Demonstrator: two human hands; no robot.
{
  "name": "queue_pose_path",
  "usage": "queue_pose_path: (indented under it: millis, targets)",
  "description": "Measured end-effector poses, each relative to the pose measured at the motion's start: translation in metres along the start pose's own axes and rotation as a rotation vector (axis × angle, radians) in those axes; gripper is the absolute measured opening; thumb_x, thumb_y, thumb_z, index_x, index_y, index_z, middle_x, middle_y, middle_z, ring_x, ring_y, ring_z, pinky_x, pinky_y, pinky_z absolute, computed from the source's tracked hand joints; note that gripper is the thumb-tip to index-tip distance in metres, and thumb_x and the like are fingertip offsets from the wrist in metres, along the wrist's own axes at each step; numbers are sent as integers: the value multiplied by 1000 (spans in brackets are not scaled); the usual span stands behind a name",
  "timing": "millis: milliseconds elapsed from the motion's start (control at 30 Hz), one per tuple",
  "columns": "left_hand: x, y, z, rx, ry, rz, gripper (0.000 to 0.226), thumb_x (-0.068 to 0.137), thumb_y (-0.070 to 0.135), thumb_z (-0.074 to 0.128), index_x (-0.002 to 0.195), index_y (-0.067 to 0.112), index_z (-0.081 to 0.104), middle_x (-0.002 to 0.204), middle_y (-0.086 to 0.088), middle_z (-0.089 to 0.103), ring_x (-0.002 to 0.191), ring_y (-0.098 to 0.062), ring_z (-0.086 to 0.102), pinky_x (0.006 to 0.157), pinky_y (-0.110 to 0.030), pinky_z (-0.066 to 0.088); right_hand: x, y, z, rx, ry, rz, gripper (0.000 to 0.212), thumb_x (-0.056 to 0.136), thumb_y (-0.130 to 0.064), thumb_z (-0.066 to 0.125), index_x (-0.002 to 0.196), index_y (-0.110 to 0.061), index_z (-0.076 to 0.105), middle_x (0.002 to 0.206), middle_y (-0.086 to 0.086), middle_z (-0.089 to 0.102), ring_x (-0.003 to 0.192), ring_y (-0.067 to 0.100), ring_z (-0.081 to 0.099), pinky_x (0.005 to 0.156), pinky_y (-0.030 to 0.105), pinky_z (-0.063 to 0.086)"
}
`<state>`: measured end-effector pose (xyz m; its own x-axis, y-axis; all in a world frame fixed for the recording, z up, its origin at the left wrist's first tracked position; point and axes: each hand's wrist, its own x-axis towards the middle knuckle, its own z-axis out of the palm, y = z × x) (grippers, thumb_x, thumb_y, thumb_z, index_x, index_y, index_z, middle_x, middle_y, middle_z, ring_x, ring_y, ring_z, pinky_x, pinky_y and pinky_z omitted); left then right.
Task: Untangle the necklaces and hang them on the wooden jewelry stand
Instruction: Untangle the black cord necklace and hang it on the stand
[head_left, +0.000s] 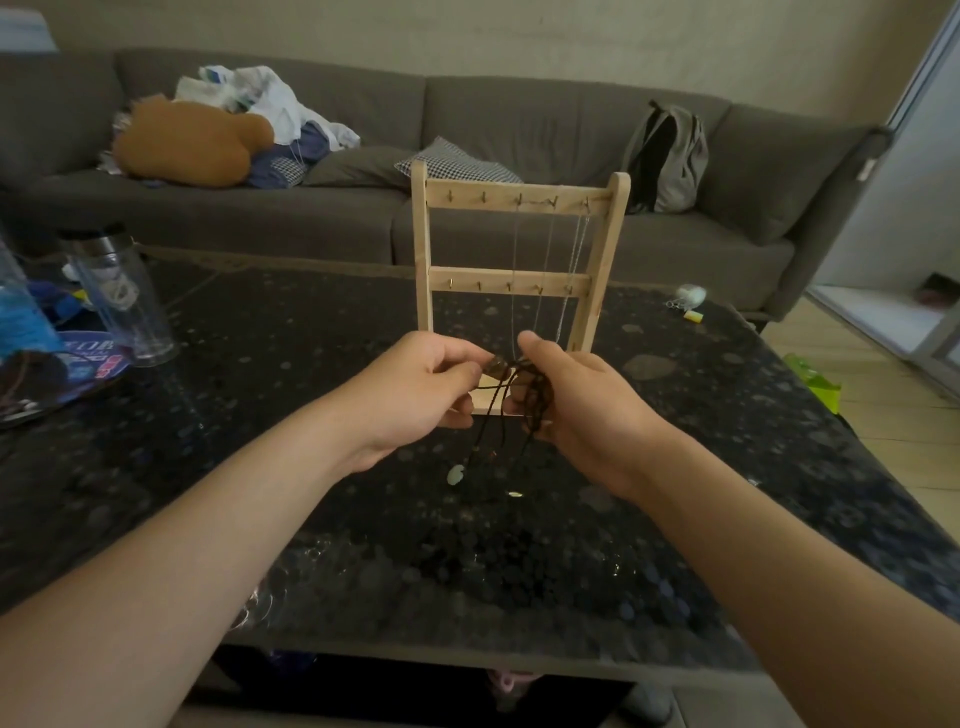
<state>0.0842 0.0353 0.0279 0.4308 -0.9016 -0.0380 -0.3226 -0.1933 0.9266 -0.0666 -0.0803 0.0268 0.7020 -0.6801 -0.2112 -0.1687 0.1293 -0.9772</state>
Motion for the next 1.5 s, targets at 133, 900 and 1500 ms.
queue_pose_path:
  millis: [133,900,1500]
  targets:
    - [0,2,1,6,21,-53,33,114,16,49,140,20,69,120,-29,69,87,-15,66,94,-42,66,-2,-6,-1,152,-22,65,36,103,-48,65,117,-14,66,77,-2,67,84,17,65,85,37,49]
    - [-2,9,2,-280,18,-38,17,95,-1,75,106,11,69,115,-26,74,104,-29,75,104,-53,60,-2,-4,-9,213,-190,-37,17,97,-15,62,99,-17,79,76,-3,56,70,12,52,72,30,40]
    - [-2,6,-1,-12,-30,-32,23,110,21,58,116,28,79,73,-1,71,53,-9,47,53,-24,37,-1,0,-11,88,-197,-117,30,100,-15,54,102,-21,82,80,1,64,72,14,60,74,34,44]
